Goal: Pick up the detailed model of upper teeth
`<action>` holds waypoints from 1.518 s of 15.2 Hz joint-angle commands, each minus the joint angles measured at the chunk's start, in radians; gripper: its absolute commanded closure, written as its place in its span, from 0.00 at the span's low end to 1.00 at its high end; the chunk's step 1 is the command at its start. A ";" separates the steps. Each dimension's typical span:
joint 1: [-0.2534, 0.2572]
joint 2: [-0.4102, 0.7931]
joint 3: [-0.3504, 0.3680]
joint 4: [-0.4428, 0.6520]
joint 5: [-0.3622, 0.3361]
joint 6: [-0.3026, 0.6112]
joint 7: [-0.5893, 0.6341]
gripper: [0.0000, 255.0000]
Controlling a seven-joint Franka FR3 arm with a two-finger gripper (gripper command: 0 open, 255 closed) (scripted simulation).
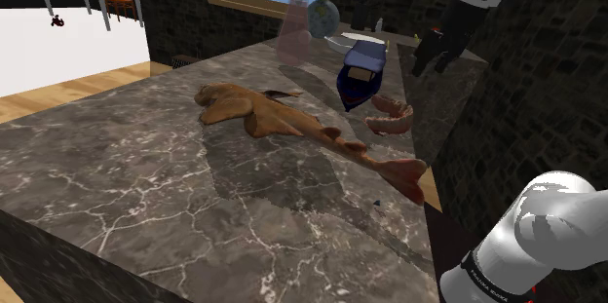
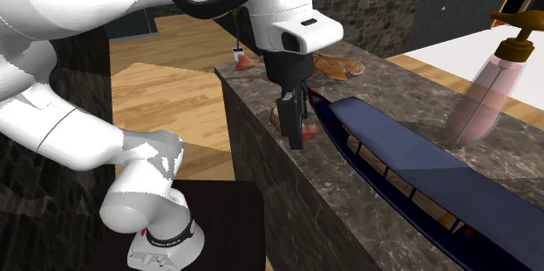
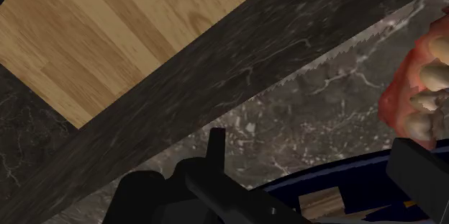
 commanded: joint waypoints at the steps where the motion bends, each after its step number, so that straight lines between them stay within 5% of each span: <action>1: 0.000 0.000 0.000 0.000 0.000 0.000 0.000 0.00; 10: 0.016 0.176 0.220 0.062 0.081 -0.117 0.264 0.00; 19: 0.023 0.159 0.227 -0.052 0.088 -0.021 0.272 0.00; 20: 0.023 0.160 0.228 -0.051 0.089 -0.021 0.274 1.00; 23: 0.023 0.161 0.228 -0.050 0.089 -0.021 0.273 1.00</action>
